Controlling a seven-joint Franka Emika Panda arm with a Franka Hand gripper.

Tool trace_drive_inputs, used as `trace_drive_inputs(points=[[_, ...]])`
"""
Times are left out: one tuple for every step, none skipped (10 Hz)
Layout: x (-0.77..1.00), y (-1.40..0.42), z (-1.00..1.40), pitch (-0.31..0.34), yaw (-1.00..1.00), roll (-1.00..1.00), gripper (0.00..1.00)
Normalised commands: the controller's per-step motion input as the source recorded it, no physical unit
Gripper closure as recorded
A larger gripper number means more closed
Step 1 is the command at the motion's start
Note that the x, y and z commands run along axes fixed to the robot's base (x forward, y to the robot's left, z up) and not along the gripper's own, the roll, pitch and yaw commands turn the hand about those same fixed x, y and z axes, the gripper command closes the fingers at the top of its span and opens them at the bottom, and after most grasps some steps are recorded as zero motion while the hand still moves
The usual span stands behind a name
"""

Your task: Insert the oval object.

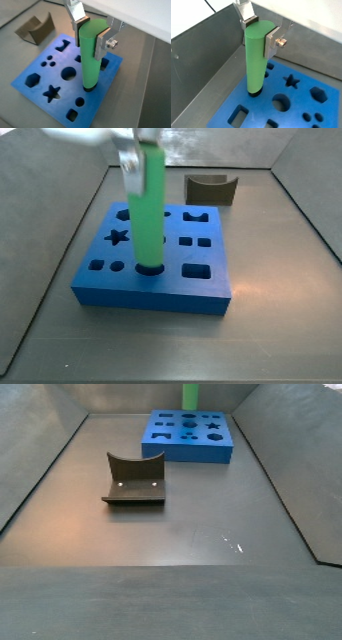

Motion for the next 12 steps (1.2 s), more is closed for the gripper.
trace_drive_inputs(points=[[0.29,-0.03,-0.40,0.196,0.00,0.06,1.00],[0.17,0.00,-0.27,0.139,0.00,0.05,1.00],[0.05,0.09,-0.19,0.084,0.00,0.01,1.00],[-0.07,0.08,-0.16,0.000,0.00,0.00,1.00],[-0.25,0.00,-0.13,0.000,0.00,0.00,1.00],[-0.33,0.00,-0.12,0.000,0.00,0.00,1.00],[-0.34,0.03,-0.09,0.000,-0.01,0.00,1.00],[-0.34,0.02,-0.03,0.000,-0.02,0.00,1.00],[-0.19,0.00,0.00,0.006,-0.01,0.01,1.00],[0.00,0.00,-0.04,0.046,0.00,0.01,1.00],[0.19,0.00,-0.12,0.111,0.00,0.05,1.00],[0.24,0.00,-0.16,0.133,0.00,0.07,1.00]])
